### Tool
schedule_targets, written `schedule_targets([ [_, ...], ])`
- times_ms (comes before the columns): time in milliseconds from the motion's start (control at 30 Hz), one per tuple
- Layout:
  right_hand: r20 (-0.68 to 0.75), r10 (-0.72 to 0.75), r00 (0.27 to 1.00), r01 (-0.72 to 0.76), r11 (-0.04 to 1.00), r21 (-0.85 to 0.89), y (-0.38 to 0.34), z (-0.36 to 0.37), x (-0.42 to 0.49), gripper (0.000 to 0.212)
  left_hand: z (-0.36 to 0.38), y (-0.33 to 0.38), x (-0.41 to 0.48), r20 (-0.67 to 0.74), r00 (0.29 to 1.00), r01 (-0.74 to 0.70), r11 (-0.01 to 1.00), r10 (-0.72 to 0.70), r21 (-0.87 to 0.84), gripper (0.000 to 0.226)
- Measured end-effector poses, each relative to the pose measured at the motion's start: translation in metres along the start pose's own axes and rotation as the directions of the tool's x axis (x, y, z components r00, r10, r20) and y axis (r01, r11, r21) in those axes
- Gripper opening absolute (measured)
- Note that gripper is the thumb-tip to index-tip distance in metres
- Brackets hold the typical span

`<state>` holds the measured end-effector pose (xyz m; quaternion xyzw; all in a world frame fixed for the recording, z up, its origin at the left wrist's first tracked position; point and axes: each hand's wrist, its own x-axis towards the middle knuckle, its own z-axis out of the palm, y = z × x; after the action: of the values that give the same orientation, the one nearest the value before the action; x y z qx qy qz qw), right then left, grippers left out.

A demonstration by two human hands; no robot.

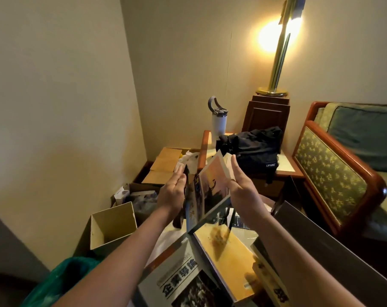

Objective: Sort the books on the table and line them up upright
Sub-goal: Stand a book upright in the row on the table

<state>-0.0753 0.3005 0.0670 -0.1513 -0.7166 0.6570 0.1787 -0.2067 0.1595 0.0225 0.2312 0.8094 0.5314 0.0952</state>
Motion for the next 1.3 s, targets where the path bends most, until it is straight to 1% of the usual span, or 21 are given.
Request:
schedule_targets([
  [67,-0.011,0.0,1.0,0.0,1.0,0.0,0.01,0.005,0.019,0.073,0.003,-0.012,0.011,0.026,0.998,0.05,0.999,-0.05,-0.002,0.045],
  [167,-0.03,-0.007,1.0,0.004,0.996,-0.09,0.022,0.016,0.046,0.069,0.012,-0.027,0.018,0.064,0.996,0.064,0.996,-0.061,-0.056,0.047],
  [233,-0.043,-0.016,0.999,0.01,0.989,-0.146,0.031,0.023,0.06,0.065,0.017,-0.034,0.021,0.054,0.997,0.062,0.995,-0.057,-0.082,0.048],
  [300,-0.056,-0.019,0.998,0.008,0.98,-0.199,0.04,0.03,0.071,0.063,0.02,-0.04,0.022,0.033,0.998,0.057,0.996,-0.055,-0.066,0.049],
  [367,-0.039,-0.014,0.999,0.004,0.971,-0.239,0.049,0.038,0.077,0.064,0.022,-0.045,0.023,0.029,0.998,0.052,0.997,-0.051,-0.052,0.048],
  [500,0.023,0.026,0.999,-0.019,0.961,-0.275,0.068,0.058,0.082,0.066,0.025,-0.051,0.026,0.036,0.999,0.032,0.992,-0.028,-0.12,0.049],
  [567,0.022,0.028,0.999,-0.021,0.969,-0.245,0.075,0.067,0.085,0.062,0.024,-0.052,0.028,0.049,0.998,0.045,0.985,-0.038,-0.165,0.048],
  [633,0.038,0.045,0.998,-0.038,0.984,-0.173,0.081,0.075,0.088,0.062,0.021,-0.051,0.028,0.063,0.996,0.071,0.974,-0.058,-0.216,0.047],
  [733,0.065,0.114,0.991,-0.108,0.991,-0.085,0.089,0.081,0.088,0.07,0.015,-0.049,0.029,0.066,0.993,0.118,0.95,-0.103,-0.289,0.045],
  [800,0.066,0.124,0.99,-0.122,0.992,-0.045,0.091,0.081,0.088,0.065,0.013,-0.05,0.031,0.071,0.99,0.139,0.944,-0.123,-0.298,0.045],
  [867,0.064,0.144,0.988,-0.143,0.99,-0.012,0.09,0.08,0.089,0.056,0.012,-0.049,0.031,0.089,0.989,0.139,0.954,-0.12,-0.265,0.048],
  [1000,0.057,0.166,0.984,-0.166,0.986,-0.008,0.093,0.082,0.09,0.051,0.011,-0.046,0.033,0.1,0.99,0.121,0.963,-0.099,-0.241,0.047],
  [1167,0.039,0.159,0.987,-0.155,0.985,-0.079,0.094,0.087,0.097,0.055,0.009,-0.045,0.032,0.126,0.987,0.128,0.964,-0.101,-0.232,0.046],
  [1300,0.067,0.187,0.98,-0.185,0.982,-0.033,0.091,0.089,0.105,0.052,0.008,-0.041,0.031,0.12,0.989,0.117,0.969,-0.092,-0.22,0.046],
])
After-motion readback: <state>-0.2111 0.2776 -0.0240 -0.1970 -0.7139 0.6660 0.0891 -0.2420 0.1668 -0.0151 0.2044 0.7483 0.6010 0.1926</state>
